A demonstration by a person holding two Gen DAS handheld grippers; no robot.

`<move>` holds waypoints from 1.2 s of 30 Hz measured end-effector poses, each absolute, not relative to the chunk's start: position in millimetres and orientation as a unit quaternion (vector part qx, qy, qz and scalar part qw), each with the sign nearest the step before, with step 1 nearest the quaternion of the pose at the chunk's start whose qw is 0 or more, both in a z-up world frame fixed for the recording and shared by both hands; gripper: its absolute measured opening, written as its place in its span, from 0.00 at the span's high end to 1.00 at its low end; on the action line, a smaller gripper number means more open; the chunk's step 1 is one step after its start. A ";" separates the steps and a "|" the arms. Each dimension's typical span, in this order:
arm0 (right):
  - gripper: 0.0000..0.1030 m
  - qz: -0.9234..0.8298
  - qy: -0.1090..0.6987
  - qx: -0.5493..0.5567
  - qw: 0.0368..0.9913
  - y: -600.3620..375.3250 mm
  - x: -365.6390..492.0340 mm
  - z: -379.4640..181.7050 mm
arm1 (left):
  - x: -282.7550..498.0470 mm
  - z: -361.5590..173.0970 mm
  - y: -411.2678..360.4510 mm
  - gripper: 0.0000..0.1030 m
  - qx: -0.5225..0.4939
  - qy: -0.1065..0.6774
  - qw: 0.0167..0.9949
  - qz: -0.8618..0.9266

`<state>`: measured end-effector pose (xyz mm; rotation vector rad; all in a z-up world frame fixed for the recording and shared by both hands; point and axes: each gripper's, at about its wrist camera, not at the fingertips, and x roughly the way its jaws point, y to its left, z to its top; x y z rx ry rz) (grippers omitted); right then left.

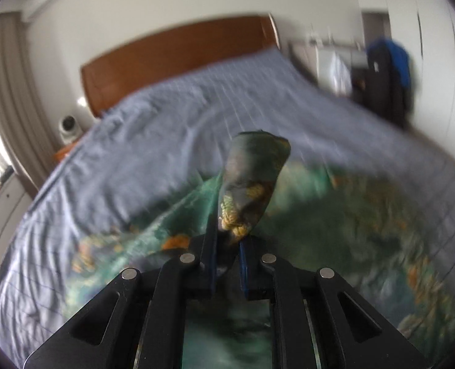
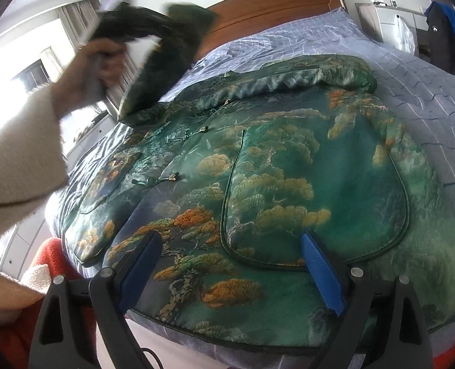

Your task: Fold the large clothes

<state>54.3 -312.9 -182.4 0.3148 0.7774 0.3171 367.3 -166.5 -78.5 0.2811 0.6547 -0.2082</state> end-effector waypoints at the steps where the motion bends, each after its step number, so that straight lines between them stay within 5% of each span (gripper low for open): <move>1: 0.12 0.154 0.376 0.153 0.901 -313.2 54.4 -182.7 | 368.5 -93.1 -174.0 0.89 0.148 0.333 0.926 -0.101; 5: 0.12 0.155 0.378 0.153 0.900 -313.8 55.2 -183.6 | 363.8 -156.0 -195.9 0.72 0.217 0.379 0.895 -0.087; 7: 0.12 0.156 0.379 0.154 0.899 -313.8 55.7 -184.0 | 348.0 -164.6 -198.1 0.36 0.252 0.370 0.891 -0.079; 10: 0.12 0.156 0.380 0.155 0.899 -314.8 56.0 -184.6 | 306.8 -159.6 -197.2 0.11 0.286 0.330 0.893 -0.110; 16: 0.11 0.152 0.382 0.152 0.899 -312.9 58.5 -186.0 | 260.4 -135.8 -152.9 0.08 0.254 0.334 0.886 -0.196; 27: 0.11 0.150 0.383 0.150 0.899 -312.3 55.7 -186.0 | 339.4 -96.7 25.9 0.08 -0.024 0.364 0.931 0.025; 36: 0.11 0.146 0.386 0.145 0.899 -310.0 56.2 -187.0 | 369.5 -166.6 65.6 0.07 -0.027 0.445 0.889 0.104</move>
